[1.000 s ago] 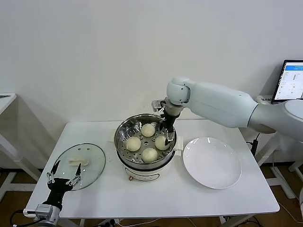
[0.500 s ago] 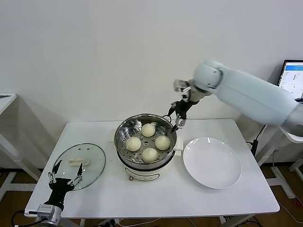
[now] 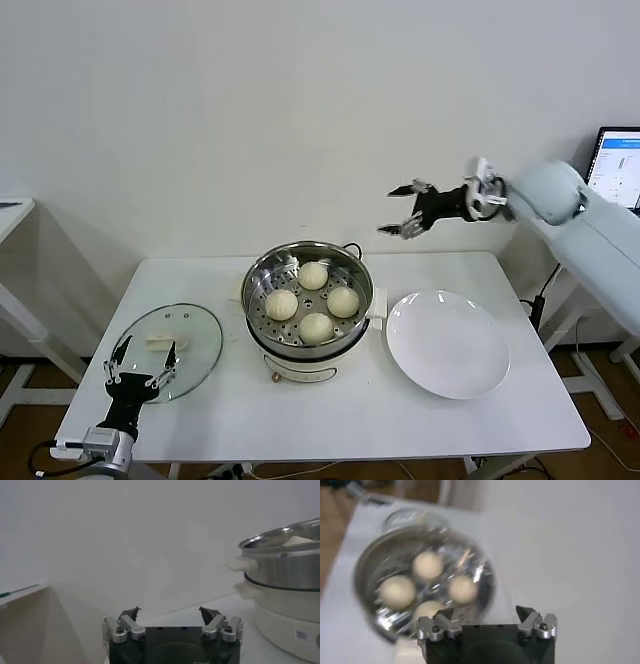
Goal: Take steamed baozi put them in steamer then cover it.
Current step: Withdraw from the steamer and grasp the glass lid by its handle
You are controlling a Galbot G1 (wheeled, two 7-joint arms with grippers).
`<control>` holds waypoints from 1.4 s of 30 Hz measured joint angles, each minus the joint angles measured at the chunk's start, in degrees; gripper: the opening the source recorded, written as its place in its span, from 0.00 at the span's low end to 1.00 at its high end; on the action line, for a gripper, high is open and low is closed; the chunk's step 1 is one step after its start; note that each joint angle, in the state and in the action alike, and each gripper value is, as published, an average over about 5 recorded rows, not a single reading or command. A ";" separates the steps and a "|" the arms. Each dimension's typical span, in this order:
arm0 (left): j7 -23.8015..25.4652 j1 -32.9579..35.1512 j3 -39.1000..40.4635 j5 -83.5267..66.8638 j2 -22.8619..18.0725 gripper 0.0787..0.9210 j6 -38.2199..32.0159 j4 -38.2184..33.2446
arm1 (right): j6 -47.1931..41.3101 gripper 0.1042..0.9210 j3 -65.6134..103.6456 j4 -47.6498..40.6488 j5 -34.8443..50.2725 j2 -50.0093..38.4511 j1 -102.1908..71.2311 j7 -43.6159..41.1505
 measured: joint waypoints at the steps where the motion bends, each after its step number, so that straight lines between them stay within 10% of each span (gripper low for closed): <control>1: -0.02 -0.03 0.05 0.13 0.04 0.88 -0.05 0.06 | 1.12 0.88 2.81 0.82 0.67 -0.29 -3.01 2.54; 18: -0.43 -0.69 1.02 1.96 0.04 0.88 -2.25 0.92 | 15.74 0.88 44.21 18.24 1.15 13.01 -53.46 31.87; 42: -12.43 -3.39 -1.55 38.01 2.29 0.88 -17.67 11.90 | 30.41 0.88 51.59 24.96 -8.37 37.19 -79.20 40.13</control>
